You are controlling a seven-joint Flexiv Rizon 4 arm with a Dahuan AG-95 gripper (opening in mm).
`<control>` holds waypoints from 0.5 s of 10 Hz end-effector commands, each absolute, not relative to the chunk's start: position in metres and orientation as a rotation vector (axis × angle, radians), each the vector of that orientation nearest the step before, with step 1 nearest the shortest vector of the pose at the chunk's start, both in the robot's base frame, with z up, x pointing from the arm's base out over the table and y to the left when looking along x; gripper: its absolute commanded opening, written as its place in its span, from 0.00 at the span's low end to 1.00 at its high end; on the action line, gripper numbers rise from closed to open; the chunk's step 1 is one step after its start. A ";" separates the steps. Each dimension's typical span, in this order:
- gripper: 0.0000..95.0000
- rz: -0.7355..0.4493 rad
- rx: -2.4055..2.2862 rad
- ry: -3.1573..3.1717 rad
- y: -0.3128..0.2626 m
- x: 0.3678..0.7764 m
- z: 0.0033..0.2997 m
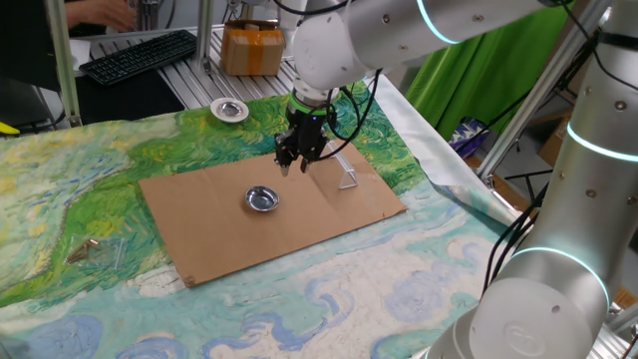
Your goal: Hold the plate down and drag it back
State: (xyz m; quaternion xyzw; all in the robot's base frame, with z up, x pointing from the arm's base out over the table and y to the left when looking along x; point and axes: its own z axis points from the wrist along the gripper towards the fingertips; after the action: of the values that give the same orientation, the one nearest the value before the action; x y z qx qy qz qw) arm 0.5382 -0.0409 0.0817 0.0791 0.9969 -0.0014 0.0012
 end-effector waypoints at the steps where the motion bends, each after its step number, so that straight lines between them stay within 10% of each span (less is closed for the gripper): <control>1: 0.40 -0.007 0.248 3.129 -0.041 0.539 0.081; 5: 0.40 -0.029 0.248 3.130 -0.041 0.538 0.081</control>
State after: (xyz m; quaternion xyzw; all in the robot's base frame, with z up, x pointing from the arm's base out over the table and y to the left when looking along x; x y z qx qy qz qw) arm 0.5382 -0.0415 0.0815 0.0791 0.9968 -0.0101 0.0009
